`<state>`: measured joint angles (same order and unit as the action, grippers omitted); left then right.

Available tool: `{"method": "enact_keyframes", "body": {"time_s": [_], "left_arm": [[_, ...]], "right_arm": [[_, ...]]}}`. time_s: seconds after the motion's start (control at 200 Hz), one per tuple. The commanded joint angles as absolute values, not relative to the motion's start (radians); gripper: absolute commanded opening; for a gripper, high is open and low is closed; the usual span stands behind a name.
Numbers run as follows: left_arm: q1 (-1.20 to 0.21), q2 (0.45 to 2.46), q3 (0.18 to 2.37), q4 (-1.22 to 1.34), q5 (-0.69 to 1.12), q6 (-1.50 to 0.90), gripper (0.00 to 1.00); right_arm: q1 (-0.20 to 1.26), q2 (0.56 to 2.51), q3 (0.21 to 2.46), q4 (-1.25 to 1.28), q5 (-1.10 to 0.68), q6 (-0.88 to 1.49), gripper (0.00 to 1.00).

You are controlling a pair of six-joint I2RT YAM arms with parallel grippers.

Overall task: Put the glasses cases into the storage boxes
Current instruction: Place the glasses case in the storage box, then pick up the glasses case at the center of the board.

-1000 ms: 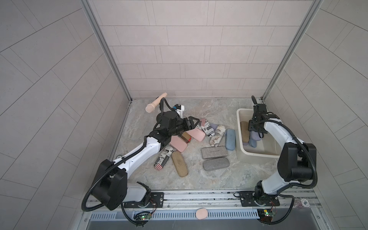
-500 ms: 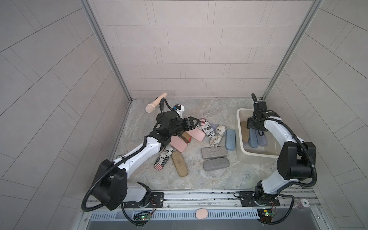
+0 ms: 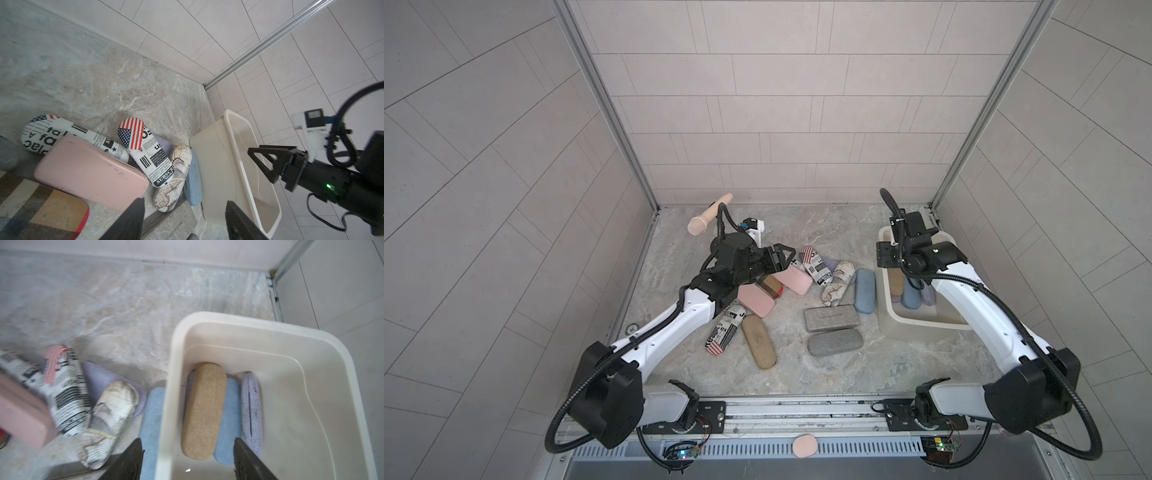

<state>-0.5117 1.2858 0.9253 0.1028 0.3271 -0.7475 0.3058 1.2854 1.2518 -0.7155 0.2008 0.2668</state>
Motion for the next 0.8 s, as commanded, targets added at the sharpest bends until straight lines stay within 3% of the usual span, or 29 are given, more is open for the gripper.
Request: {"method": "enact_keyframes", "body": {"time_s": [0.0,0.455,0.6,0.795], "left_arm": [[-0.492,1.227,0.936,0.053,0.192,-0.73,0.69],[-0.459,1.155,0.917,0.022,0.078,-0.701,0.71],[-0.437,1.124,0.89,-0.002,-0.027,-0.753,0.71],[-0.423,1.123,0.903,-0.003,0.007,-0.744,0.71]], "right_arm": [[0.444,1.216,1.235,-0.755,0.304,0.289,0.7],[0.808,1.308,1.242,-0.753,0.328,0.399,0.67],[0.843,1.361,1.249,-0.739,0.328,0.444,0.66],[0.893,1.406,1.244,-0.698,0.329,0.522,0.65]]}}
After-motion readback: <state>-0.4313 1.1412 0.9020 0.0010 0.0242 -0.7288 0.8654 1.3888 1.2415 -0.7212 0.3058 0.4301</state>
